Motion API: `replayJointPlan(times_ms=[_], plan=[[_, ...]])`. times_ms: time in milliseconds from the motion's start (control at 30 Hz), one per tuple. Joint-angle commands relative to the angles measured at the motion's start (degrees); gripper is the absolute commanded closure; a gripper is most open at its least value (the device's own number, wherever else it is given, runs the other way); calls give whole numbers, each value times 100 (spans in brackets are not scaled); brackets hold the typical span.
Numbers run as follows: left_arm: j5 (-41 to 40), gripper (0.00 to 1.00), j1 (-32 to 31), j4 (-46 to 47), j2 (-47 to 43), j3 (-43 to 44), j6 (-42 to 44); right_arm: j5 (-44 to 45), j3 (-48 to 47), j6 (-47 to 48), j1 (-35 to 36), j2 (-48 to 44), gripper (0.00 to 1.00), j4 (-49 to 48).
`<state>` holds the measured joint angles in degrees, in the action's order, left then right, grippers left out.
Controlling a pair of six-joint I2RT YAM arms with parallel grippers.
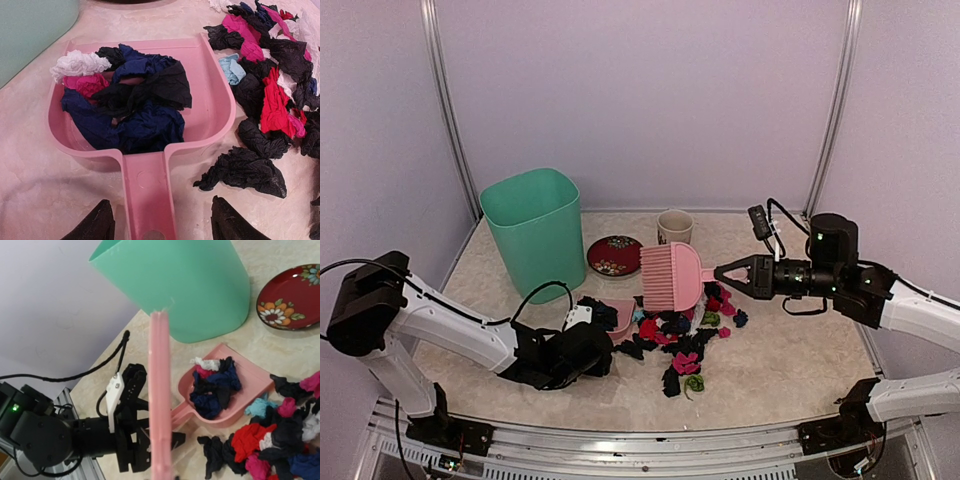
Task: Sweep away the paper scraps from the table
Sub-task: Pick up the dustpan from the center of the board.
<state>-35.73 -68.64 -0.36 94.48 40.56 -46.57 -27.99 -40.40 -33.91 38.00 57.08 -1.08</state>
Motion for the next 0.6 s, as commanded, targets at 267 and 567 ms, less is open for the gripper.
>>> replayJointPlan(times_ms=[267, 567], plan=[[-1, 49, 18, -61, 247, 209, 27, 48, 128, -21, -47, -163, 100, -160], [-63, 74, 18, -119, 183, 198, -1, 61, 151, -42, -47, -149, 100, -191]])
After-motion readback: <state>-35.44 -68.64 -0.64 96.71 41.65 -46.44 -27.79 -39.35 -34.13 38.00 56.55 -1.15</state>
